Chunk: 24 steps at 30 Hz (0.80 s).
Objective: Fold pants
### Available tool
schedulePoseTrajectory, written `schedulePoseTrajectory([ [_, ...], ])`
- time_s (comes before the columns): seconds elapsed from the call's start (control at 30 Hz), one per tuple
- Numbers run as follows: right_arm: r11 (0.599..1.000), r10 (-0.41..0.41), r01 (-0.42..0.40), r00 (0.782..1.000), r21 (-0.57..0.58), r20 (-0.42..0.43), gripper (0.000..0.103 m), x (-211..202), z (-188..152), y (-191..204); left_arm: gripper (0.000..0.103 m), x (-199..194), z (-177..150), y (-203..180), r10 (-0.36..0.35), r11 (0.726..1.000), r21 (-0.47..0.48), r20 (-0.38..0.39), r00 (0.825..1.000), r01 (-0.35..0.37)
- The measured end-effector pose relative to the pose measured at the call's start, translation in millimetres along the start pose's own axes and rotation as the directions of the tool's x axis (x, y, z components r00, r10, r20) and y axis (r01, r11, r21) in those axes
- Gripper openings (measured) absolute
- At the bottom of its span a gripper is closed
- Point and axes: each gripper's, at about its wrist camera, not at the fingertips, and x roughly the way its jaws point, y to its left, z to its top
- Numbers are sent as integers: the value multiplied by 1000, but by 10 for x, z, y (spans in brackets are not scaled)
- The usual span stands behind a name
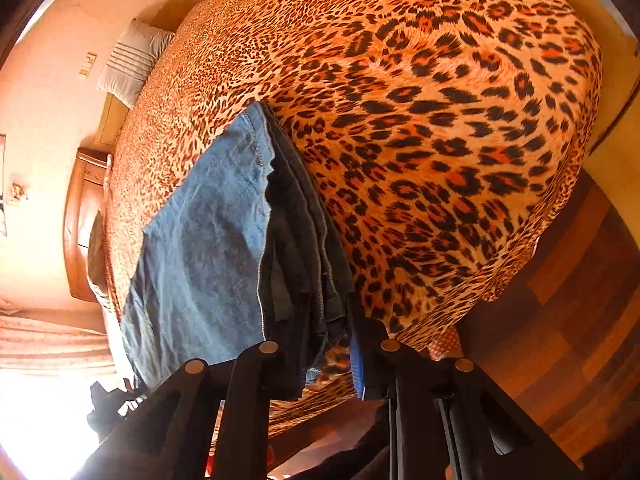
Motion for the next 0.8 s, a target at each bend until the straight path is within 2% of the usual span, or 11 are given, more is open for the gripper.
schedulePoseTrajectory([
  [0.07,999,16,-16,1000,41,4,19,9,-23,-30,24,-44,-2,33,-29,1000,-9,-23,999,28],
  [0.13,993,84,-89,995,83,56,25,-110,-65,-70,25,-174,-51,39,-44,999,28,-41,998,45],
  [0.17,986,115,-124,990,113,80,30,-184,-102,-108,30,-255,-75,5,-38,996,78,-56,998,42],
  [0.23,971,155,-175,980,165,126,52,-332,-201,-216,39,-455,-179,-141,-35,975,218,-78,996,51],
  [0.27,963,177,-201,974,180,142,61,-385,-262,-263,45,-543,-235,-261,-19,953,301,-77,997,41],
  [0.37,953,206,-235,965,189,163,63,-423,-442,-320,58,-713,-375,-789,73,843,535,-16,997,-54],
  [0.43,945,229,-259,960,201,158,63,-319,-550,-327,61,-697,-427,-1205,93,776,625,13,996,-81],
  [0.6,901,348,-376,924,217,157,63,29,-671,-203,61,-270,-560,-2301,103,691,722,-77,992,-16],
  [0.7,899,352,-378,924,222,149,63,179,-646,-177,61,106,-720,-2961,150,617,787,-103,983,-12],
  [0.77,853,433,-464,884,239,175,63,252,-649,-194,61,366,-876,-3341,184,563,827,-134,974,7],
  [0.8,846,446,-480,876,231,186,63,267,-648,-186,61,538,-928,-3547,209,530,848,-136,968,5],
])
